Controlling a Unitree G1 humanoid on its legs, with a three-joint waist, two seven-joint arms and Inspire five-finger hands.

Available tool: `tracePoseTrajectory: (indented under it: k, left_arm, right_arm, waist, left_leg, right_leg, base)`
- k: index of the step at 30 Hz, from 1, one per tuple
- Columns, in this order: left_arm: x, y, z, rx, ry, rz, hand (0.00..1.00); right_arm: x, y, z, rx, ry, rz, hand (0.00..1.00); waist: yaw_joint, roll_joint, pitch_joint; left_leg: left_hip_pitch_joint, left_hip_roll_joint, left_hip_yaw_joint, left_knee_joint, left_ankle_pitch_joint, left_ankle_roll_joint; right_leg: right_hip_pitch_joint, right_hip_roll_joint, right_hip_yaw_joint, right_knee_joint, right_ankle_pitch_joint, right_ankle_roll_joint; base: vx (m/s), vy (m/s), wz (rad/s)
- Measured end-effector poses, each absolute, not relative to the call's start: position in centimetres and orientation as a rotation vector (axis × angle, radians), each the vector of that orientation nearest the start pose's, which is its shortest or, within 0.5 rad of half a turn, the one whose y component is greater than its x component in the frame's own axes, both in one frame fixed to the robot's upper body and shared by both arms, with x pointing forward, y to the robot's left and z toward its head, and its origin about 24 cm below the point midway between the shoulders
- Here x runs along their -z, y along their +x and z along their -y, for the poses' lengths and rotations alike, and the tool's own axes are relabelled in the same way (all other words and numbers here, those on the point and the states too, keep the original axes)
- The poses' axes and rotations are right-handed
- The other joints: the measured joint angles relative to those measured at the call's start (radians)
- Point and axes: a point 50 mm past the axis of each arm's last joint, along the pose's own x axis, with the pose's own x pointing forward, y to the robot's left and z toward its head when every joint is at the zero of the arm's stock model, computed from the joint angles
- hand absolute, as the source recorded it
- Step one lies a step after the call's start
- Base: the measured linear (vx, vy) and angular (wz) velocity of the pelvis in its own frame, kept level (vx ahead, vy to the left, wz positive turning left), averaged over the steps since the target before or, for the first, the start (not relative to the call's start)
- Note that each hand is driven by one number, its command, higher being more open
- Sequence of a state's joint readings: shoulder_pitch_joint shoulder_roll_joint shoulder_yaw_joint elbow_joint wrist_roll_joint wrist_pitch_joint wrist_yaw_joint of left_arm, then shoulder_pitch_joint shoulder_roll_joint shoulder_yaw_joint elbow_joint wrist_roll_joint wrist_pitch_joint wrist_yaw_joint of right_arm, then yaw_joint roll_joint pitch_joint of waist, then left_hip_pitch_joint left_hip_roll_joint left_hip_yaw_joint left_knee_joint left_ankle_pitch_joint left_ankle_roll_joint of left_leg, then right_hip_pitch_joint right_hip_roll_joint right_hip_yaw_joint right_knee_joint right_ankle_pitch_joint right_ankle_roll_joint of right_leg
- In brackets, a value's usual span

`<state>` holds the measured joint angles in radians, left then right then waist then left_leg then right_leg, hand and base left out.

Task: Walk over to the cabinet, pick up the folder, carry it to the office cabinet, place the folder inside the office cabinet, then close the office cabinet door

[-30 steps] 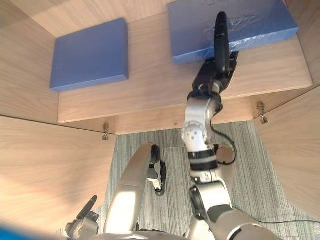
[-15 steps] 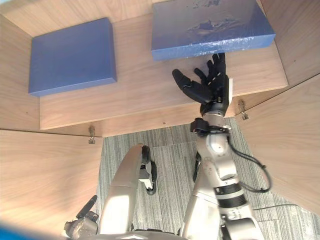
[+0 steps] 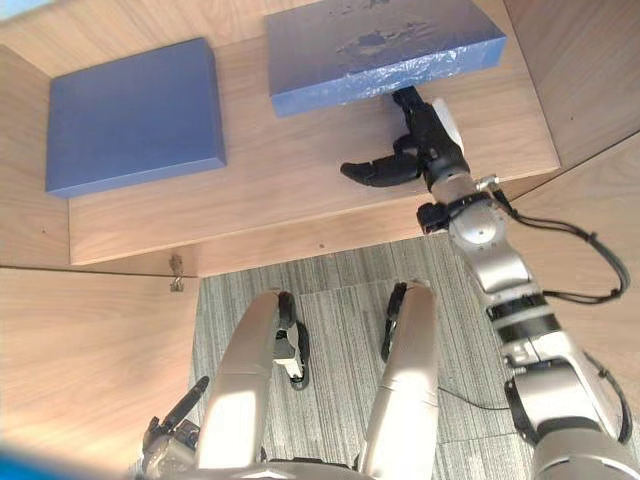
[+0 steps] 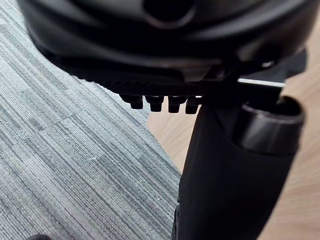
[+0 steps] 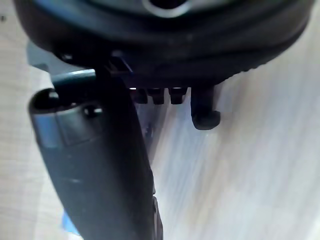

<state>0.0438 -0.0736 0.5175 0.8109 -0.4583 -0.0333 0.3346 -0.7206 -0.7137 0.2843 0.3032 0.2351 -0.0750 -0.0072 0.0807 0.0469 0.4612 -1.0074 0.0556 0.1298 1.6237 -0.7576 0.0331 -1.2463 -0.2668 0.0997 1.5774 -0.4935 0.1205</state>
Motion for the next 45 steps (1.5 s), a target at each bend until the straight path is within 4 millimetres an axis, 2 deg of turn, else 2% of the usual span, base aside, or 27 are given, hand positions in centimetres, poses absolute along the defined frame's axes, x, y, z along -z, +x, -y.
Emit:
tracePoseTrajectory:
  k: [2, 6, 9, 11, 16, 21, 27, 40, 45]
  left_arm:
    - [13.8, 12.3, -21.7, -0.960, -0.581, -0.817, 1.00]
    - [14.0, 12.3, -21.3, -0.900, -0.565, -0.826, 1.00]
    - [14.2, 12.2, -21.1, -0.873, -0.585, -0.828, 1.00]
    - [14.3, 12.1, -21.1, -0.869, -0.593, -0.828, 1.00]
    - [14.6, 11.6, -21.2, -0.874, -0.570, -0.863, 1.00]
    - [14.9, 10.8, -21.5, -0.900, -0.577, -0.884, 1.00]
    - [14.8, 10.6, -21.9, -0.905, -0.565, -0.880, 1.00]
    - [14.5, 10.9, -22.3, -0.899, -0.538, -0.855, 1.00]
    - [13.9, 11.4, -22.9, -0.890, -0.522, -0.809, 1.00]
  right_arm:
    - [-22.3, 35.9, 20.5, -0.149, -0.665, 0.402, 1.00]
    - [-22.1, 35.4, 19.9, -0.229, -0.866, 0.387, 1.00]
    - [-21.2, 33.7, 19.3, -0.323, -1.078, 0.387, 1.00]
    - [-19.7, 32.4, 18.4, -0.364, -1.250, 0.408, 1.00]
    - [-18.3, 30.4, 17.3, -0.407, -1.445, 0.464, 1.00]
    - [-17.9, 28.6, 17.5, -0.484, -1.509, 0.456, 1.00]
    - [-17.9, 28.2, 17.9, -0.517, -1.526, 0.425, 1.00]
    - [-19.5, 30.0, 17.9, -0.524, -1.488, 0.425, 1.00]
    - [-19.3, 30.9, 17.6, -0.506, -1.457, 0.423, 1.00]
  waist:
    - [0.013, 0.001, 0.000]
    - [0.022, 0.001, 0.000]
    - [0.022, 0.001, 0.000]
    - [0.022, 0.000, 0.000]
    - [0.020, -0.004, -0.002]
    - [0.019, -0.012, -0.005]
    - [0.019, -0.024, -0.011]
    - [0.025, -0.021, -0.013]
    - [0.026, -0.013, -0.025]
  left_leg:
    - [0.000, 0.003, -0.003, -0.007, 0.000, -0.001]
    - [0.010, 0.007, -0.006, -0.018, 0.001, -0.002]
    - [0.020, 0.009, -0.009, -0.030, 0.000, -0.003]
    - [0.038, 0.009, -0.008, -0.043, 0.000, -0.003]
    - [0.043, 0.015, -0.004, -0.050, 0.000, -0.003]
    - [0.041, 0.021, -0.002, -0.052, 0.000, -0.003]
    - [0.041, 0.022, -0.001, -0.052, 0.000, -0.002]
    - [0.043, 0.034, 0.005, -0.051, 0.000, -0.002]
    - [0.043, 0.034, 0.006, -0.050, 0.000, -0.003]
  right_leg:
    - [0.001, 0.001, -0.007, -0.004, 0.000, -0.009]
    - [0.012, 0.002, -0.015, -0.012, -0.005, -0.017]
    - [0.027, 0.002, -0.022, -0.025, -0.006, -0.018]
    - [0.046, 0.003, -0.025, -0.038, -0.006, -0.018]
    - [0.050, 0.007, -0.026, -0.047, -0.005, -0.018]
    - [0.050, 0.009, -0.029, -0.050, -0.006, -0.019]
    - [0.050, 0.010, -0.030, -0.051, -0.008, -0.024]
    - [0.044, 0.023, -0.026, -0.050, 0.001, -0.028]
    - [0.040, 0.021, -0.024, -0.041, 0.000, -0.030]
  base:
    - [0.08, -0.087, 0.00]
    - [0.09, -0.085, 0.00]
    - [0.09, -0.084, -0.01]
    - [0.08, -0.068, -0.03]
    - [0.07, -0.073, -0.03]
    - [0.07, -0.072, -0.01]
    - [0.06, -0.073, 0.00]
    - [0.05, -0.069, -0.03]
    - [0.05, -0.066, 0.01]
